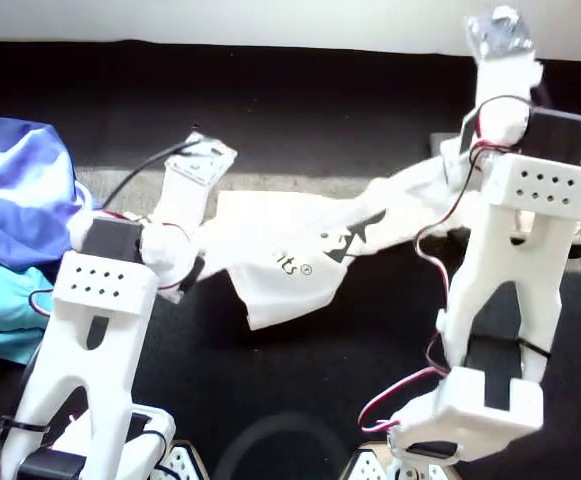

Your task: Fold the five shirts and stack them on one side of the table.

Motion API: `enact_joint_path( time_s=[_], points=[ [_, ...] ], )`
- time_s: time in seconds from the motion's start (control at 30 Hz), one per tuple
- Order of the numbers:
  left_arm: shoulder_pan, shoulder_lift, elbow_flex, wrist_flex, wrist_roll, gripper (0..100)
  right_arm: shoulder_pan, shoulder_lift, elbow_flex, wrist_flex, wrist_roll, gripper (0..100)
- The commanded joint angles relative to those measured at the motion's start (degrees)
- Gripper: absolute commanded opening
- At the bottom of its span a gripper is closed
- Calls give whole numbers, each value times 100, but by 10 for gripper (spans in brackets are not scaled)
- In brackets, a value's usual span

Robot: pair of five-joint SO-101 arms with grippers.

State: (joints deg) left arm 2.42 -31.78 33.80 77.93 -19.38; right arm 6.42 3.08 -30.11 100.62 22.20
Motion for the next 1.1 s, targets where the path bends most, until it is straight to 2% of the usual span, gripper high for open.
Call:
enact_joint_path(
  time_s=[0.0,0.23,0.4,0.6,0.8,0.97,1.07],
  points=[
    [22,-66,541,-255,26,9,-13,-831,2264,-321,0,6],
    [409,-66,1710,-818,26,9,-13,-2475,5798,-2070,0,6],
    [646,-66,2299,-967,0,9,-4,-3363,7134,-2466,0,6],
    [637,-75,2563,-941,-9,15,-4,-3732,7749,-2633,0,6],
    [646,-84,2281,-879,35,213,-4,-3723,7767,-2615,0,6],
    [664,-75,2325,-967,114,217,-4,-3723,7776,-2624,0,6],
    [620,-66,2369,-1389,273,217,-13,-3723,7785,-2624,0,6]
  ],
)
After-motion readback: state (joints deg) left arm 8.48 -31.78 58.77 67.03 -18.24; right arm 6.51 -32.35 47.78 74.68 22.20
